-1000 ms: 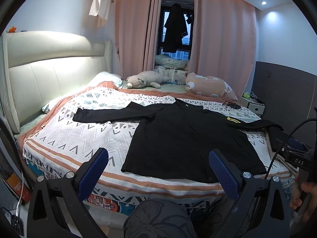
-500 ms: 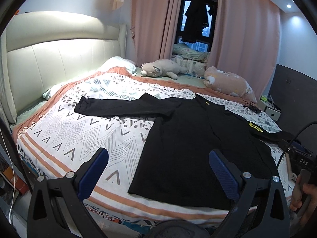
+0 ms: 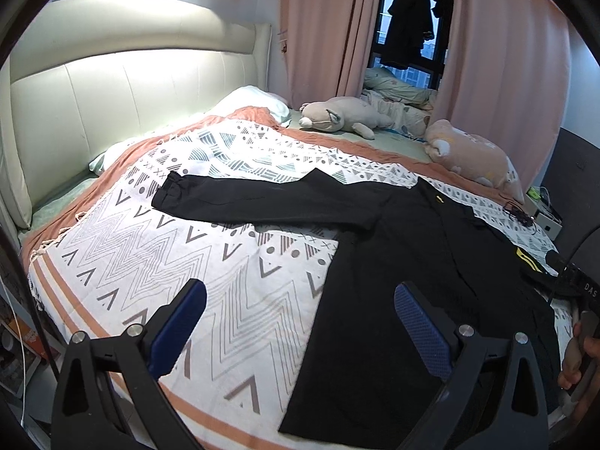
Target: Fold large clothes
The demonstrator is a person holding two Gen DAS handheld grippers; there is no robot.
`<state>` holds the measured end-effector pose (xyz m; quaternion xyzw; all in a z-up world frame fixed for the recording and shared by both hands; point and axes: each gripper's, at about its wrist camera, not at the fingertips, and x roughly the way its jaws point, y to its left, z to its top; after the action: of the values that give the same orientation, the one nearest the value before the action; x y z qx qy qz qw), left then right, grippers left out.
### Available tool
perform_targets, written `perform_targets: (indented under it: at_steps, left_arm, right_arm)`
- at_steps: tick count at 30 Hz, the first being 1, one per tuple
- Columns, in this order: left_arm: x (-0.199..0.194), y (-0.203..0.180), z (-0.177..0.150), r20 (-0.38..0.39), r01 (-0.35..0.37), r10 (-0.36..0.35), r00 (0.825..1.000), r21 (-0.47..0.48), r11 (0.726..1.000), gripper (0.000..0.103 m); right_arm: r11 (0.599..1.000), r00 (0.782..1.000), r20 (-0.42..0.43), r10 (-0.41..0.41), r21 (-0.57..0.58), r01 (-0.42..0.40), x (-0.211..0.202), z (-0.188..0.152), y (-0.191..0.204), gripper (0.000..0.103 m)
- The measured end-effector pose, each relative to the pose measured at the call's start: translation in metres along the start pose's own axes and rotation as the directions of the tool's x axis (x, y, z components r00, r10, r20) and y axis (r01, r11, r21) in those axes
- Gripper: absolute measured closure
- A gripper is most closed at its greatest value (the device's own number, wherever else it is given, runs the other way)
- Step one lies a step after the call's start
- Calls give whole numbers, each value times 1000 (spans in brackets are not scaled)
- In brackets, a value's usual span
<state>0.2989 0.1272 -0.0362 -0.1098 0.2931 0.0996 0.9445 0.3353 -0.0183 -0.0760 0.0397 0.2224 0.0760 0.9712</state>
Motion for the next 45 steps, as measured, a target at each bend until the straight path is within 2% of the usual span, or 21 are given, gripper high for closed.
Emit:
perform_targets:
  at_steps: [11, 20, 27, 32, 38, 40, 43, 45]
  left_arm:
    - [72, 45, 48, -53, -36, 32, 998, -81, 996, 5]
    - [153, 97, 74, -133, -86, 61, 989, -192, 978, 14]
    - [215, 141, 79, -204, -133, 76, 976, -284, 950, 22]
    - [262, 169, 78, -269, -162, 71, 960, -334, 929, 28]
    - [305, 191, 76, -334, -214, 78, 939, -392, 895, 30]
    - [319, 198, 75, -368, -249, 94, 925, -399, 883, 37]
    - [335, 206, 72, -403, -298, 127, 907, -398, 868, 39]
    - [344, 212, 71, -415, -323, 141, 899, -407, 854, 50]
  right_arm:
    - [997, 995, -88, 52, 52, -48, 105, 41, 11, 0]
    - [995, 984, -156, 80, 70, -70, 187, 75, 23, 0]
    - [993, 970, -216, 109, 62, -98, 244, 80, 36, 16]
    - [989, 956, -259, 141, 84, -124, 278, 80, 39, 19]
    - [985, 941, -298, 161, 108, -134, 318, 90, 42, 31]
    - [985, 938, -305, 163, 109, -135, 331, 94, 47, 34]
    - [985, 932, -323, 164, 105, -137, 352, 97, 59, 36]
    - [985, 921, -352, 169, 101, -142, 368, 94, 70, 38]
